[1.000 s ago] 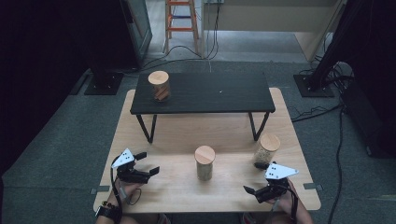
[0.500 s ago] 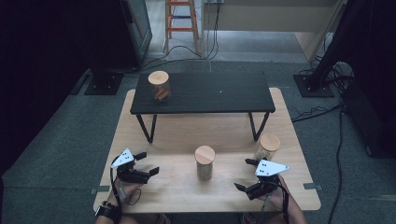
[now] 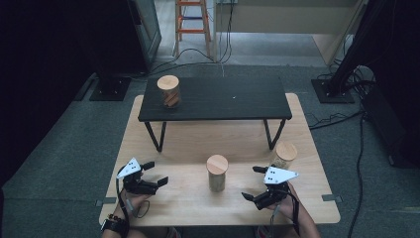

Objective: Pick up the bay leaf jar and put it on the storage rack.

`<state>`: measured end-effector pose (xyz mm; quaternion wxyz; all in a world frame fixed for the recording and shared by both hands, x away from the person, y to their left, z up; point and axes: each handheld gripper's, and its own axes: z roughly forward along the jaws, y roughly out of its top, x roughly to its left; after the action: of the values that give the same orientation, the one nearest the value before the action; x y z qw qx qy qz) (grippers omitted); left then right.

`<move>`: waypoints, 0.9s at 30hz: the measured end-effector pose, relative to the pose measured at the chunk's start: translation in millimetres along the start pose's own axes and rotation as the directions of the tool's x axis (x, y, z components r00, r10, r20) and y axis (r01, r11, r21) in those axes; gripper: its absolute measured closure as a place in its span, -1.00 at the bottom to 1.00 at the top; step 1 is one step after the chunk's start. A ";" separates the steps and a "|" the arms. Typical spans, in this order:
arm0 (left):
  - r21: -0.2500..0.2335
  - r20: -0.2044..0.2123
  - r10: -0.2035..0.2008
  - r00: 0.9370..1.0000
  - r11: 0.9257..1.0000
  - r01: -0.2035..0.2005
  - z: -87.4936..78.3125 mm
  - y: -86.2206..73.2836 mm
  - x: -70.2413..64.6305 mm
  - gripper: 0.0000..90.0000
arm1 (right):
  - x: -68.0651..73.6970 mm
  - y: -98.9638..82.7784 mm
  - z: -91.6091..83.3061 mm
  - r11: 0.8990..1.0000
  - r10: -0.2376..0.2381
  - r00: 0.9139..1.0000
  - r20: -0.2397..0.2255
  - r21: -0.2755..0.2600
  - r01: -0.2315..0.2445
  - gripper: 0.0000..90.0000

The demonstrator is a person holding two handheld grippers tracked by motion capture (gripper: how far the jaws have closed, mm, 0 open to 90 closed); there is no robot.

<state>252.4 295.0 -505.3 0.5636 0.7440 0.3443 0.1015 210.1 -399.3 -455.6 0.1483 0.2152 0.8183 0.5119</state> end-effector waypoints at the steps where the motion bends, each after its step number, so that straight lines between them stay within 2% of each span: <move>1: 0.000 0.001 0.000 1.000 1.000 0.000 0.0 0.1 0.2 -0.98 | -0.1 0.2 1.4 1.000 0.002 1.000 -0.002 -0.001 -0.002 -0.98; 13: -0.006 0.000 -0.006 1.000 1.000 0.006 -0.4 -0.9 0.4 -0.98 | 0.1 8.7 22.5 1.000 -0.003 0.999 -0.037 -0.013 0.003 -0.98; 17: -0.006 0.001 -0.006 1.000 1.000 0.006 -0.6 -1.1 0.6 -0.98 | 1.5 12.9 30.1 1.000 -0.013 0.999 -0.038 -0.007 0.013 -0.97; 22: -0.020 0.008 -0.018 1.000 1.000 0.018 -2.2 -3.3 2.7 -0.98 | 2.5 14.9 37.1 1.000 -0.003 0.999 -0.042 -0.023 0.002 -0.97; 27: -0.018 0.010 -0.016 1.000 1.000 0.016 -2.2 -2.9 3.0 -0.98 | 2.8 20.7 44.8 1.000 -0.009 0.999 -0.048 -0.007 0.009 -0.97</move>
<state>252.3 298.9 -507.9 0.5725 0.7367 0.3466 0.0966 232.6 -355.3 -456.4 0.1316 0.1985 0.8208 0.5192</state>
